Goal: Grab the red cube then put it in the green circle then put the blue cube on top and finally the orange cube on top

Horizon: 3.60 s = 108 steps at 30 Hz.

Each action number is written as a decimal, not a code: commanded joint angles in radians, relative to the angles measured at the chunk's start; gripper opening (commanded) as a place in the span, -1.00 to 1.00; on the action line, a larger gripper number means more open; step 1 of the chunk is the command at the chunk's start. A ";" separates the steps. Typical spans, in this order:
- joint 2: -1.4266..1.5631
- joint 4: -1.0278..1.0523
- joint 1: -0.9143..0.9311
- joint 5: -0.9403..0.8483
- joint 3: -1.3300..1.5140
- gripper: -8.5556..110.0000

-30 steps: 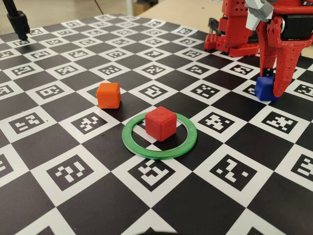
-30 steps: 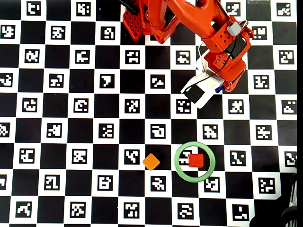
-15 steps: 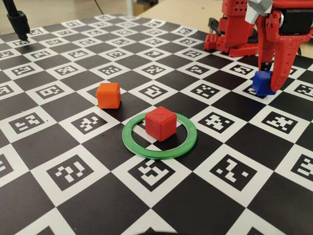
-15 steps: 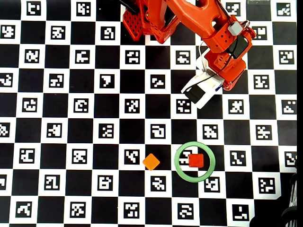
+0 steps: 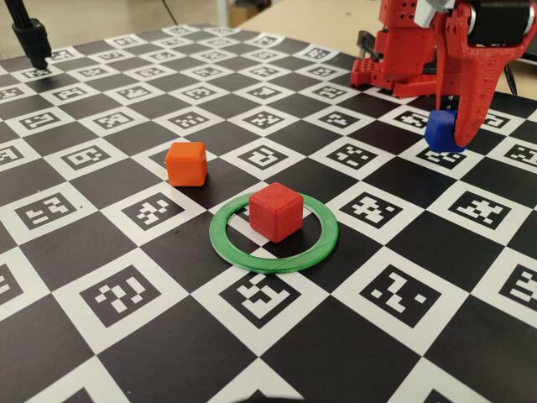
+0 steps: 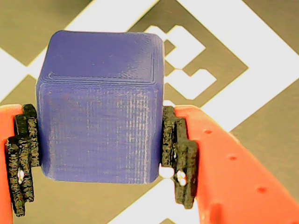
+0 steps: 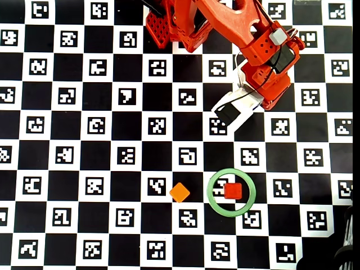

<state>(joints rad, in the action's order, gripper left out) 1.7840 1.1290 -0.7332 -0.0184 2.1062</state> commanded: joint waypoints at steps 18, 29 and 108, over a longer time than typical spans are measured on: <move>-0.041 0.153 0.181 0.002 -0.348 -0.72; -0.126 0.224 0.229 0.025 -0.505 -0.72; -0.825 0.281 0.451 0.250 -1.290 -0.74</move>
<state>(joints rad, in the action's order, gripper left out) 0.9388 1.4205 -0.2915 0.2439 0.8283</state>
